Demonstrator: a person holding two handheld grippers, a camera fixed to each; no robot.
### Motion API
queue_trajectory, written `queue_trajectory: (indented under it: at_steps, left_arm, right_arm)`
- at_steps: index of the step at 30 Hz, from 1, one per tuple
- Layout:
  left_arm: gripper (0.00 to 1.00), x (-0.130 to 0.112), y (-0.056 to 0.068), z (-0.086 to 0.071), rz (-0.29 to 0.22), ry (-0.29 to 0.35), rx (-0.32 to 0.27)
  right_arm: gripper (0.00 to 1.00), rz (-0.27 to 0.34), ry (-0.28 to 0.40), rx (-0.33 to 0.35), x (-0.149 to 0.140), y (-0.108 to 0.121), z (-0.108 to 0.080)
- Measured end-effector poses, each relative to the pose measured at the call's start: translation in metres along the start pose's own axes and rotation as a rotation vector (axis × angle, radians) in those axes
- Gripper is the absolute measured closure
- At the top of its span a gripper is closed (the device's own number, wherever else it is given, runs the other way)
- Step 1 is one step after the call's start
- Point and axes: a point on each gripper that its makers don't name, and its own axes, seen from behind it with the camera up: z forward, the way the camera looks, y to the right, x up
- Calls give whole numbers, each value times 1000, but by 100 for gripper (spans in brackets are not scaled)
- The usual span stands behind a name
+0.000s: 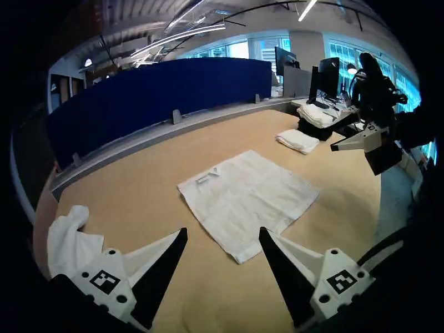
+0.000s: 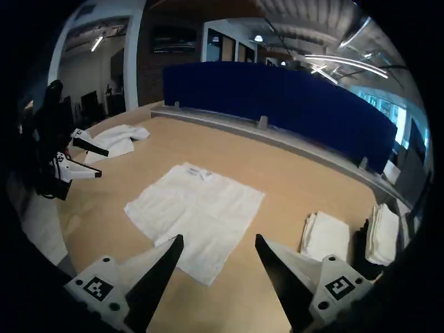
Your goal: Fold towel
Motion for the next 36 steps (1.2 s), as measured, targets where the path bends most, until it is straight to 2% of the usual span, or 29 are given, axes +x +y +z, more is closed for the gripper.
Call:
queue_trajectory:
  at_steps: [8, 14, 24, 30, 36]
  left_arm:
    - [4, -31, 15, 24, 2, -56, -43]
    - [4, -50, 22, 38, -2, -94, -64]
    - [4, -75, 29, 55, 17, -175, -97]
    - [4, -85, 28, 65, 19, -231, -104]
    - [4, -92, 29, 74, 1, -273, -115]
  right_arm:
    - [0, -10, -39, 22, -30, -11, 20]
    - [0, -1, -66, 25, -50, -13, 32]
    - [0, -1, -130, 41, -79, -16, 44]
    - [0, -1, -163, 51, -93, -17, 49]
    - [6, 5, -201, 57, -106, -16, 52]
